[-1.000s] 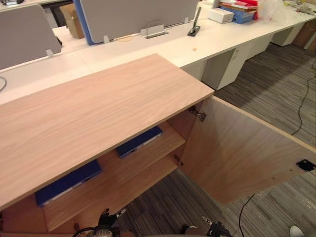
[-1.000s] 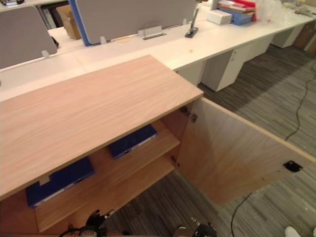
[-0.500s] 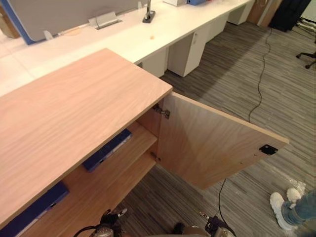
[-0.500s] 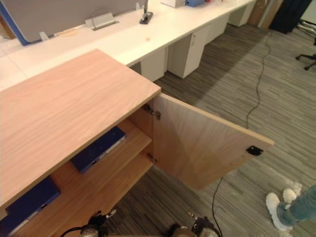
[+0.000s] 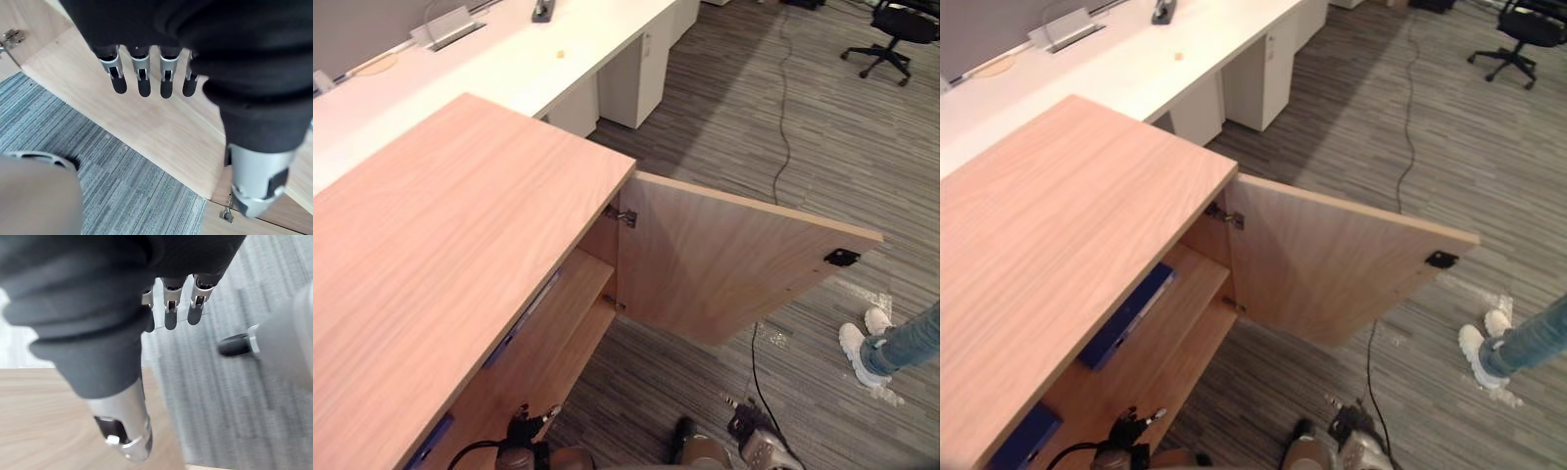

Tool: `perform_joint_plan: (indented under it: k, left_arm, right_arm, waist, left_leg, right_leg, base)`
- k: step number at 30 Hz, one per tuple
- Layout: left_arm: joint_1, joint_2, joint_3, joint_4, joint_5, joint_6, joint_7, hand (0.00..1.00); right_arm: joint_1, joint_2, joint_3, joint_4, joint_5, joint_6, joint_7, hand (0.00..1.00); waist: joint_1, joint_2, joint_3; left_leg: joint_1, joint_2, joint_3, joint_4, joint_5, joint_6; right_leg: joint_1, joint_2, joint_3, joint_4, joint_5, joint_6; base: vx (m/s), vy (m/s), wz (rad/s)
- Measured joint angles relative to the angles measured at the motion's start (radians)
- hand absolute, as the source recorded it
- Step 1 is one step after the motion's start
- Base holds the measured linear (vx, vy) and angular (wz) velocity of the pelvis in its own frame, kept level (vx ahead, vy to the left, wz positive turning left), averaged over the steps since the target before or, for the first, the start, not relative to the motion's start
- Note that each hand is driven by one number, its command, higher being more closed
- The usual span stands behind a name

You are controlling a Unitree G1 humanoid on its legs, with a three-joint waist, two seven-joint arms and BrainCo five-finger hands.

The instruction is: Walk over to the cabinet, pick up the folder, carry it to the office cabinet, place the folder inside the office cabinet, then close the office cabinet door

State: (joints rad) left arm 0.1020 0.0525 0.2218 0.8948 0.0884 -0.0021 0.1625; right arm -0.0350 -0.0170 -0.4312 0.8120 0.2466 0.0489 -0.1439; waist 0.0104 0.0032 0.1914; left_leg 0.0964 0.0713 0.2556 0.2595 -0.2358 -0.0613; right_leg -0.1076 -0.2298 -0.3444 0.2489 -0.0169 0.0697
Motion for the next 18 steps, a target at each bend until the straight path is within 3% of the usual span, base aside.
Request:
perform_joint_plan:
  k: [4, 10, 12, 13, 14, 17, 18]
  left_arm:
    - [0.026, 0.001, 0.047, 0.019, 0.028, 0.003, -0.005, 0.00]
    - [0.076, 0.005, 0.110, 0.058, 0.030, 0.021, -0.008, 0.00]
    - [0.087, 0.007, 0.140, 0.059, 0.029, 0.030, -0.007, 0.00]
    - [0.089, 0.005, 0.145, 0.058, 0.029, 0.030, -0.005, 0.00]
    - [0.087, 0.016, 0.143, 0.057, 0.029, 0.027, -0.004, 0.00]
    - [0.105, 0.013, 0.155, 0.059, 0.023, 0.034, -0.002, 0.00]
    - [0.111, -0.003, 0.157, 0.059, 0.020, 0.033, 0.003, 0.00]
  right_arm:
    - [-0.008, -0.015, 0.002, -0.166, 0.011, -0.034, -0.005, 0.00]
    - [-0.022, -0.030, 0.002, -0.284, 0.009, -0.051, -0.037, 0.00]
    - [-0.063, -0.030, 0.001, -0.322, 0.009, -0.056, -0.056, 0.00]
    - [-0.094, -0.038, -0.009, -0.348, 0.009, -0.065, -0.068, 0.00]
    - [-0.125, -0.059, -0.021, -0.353, 0.009, -0.079, -0.085, 0.00]
    - [-0.179, -0.068, -0.018, -0.356, 0.010, -0.082, -0.100, 0.00]
    - [-0.208, -0.078, -0.016, -0.357, 0.011, -0.083, -0.102, 0.00]
  waist:
    - [-0.004, 0.007, 0.005]
    - [-0.012, 0.008, 0.006]
    - [-0.007, 0.018, 0.000]
    - [-0.009, 0.019, -0.003]
    - [-0.013, 0.001, -0.002]
    - [0.001, -0.005, -0.007]
    - [0.011, 0.003, -0.015]
  left_leg:
    - [0.035, -0.020, 0.016, -0.030, 0.010, 0.016]
    - [0.045, -0.034, 0.019, -0.026, 0.013, 0.022]
    - [0.022, -0.008, 0.009, -0.039, 0.027, 0.046]
    - [0.018, -0.006, 0.002, -0.072, 0.027, 0.046]
    - [0.019, -0.024, 0.004, -0.096, 0.026, 0.047]
    - [0.012, -0.025, 0.013, -0.084, 0.031, 0.041]
    - [0.003, -0.013, 0.021, -0.083, 0.035, 0.034]
  right_leg:
    - [-0.029, -0.012, 0.023, 0.040, 0.000, 0.000]
    - [-0.061, -0.021, 0.012, 0.072, 0.013, -0.011]
    - [-0.069, 0.007, 0.019, -0.008, 0.069, -0.040]
    - [-0.103, -0.027, -0.047, 0.090, -0.010, -0.098]
    - [-0.117, -0.117, -0.118, 0.219, -0.061, -0.085]
    - [-0.116, -0.110, -0.131, 0.191, -0.063, -0.062]
    - [-0.106, -0.081, -0.133, 0.121, -0.057, -0.015]
  base:
    - [0.00, 0.078, -0.35]
    - [-0.02, 0.040, -0.31]
    - [-0.09, -0.007, -0.44]
    - [-0.07, 0.002, -0.19]
    - [0.00, 0.010, -0.05]
    - [0.01, -0.065, -0.24]
    - [0.03, -0.169, -0.52]
